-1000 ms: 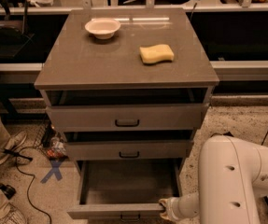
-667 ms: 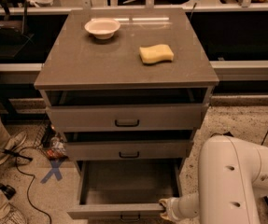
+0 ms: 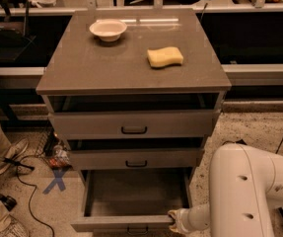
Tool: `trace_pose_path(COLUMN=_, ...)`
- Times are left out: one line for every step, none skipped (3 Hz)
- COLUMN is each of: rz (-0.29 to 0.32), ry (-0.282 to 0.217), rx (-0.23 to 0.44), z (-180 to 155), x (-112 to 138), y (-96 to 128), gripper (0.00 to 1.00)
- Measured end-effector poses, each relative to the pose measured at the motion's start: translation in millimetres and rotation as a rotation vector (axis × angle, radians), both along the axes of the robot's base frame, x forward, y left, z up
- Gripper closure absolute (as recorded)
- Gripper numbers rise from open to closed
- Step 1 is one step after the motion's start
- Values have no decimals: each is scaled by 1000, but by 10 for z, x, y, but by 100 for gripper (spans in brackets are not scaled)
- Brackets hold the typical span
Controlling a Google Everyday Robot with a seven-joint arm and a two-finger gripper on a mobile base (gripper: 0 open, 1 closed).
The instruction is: Open bottom drawer
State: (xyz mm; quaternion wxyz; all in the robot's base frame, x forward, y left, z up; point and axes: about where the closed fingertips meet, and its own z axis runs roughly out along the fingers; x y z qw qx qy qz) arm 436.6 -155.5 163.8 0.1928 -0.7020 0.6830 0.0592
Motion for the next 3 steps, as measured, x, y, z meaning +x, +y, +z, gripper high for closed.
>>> trace_pose_path(rz=11, ry=0, rx=15, z=17, x=-12, y=28, gripper=21)
trace_pose_path(rz=42, ry=9, rx=64, z=107, x=-31, y=120, gripper=0)
trace_pose_path(rz=98, ry=-4, rx=116, z=293, x=-40, y=218, gripper=0)
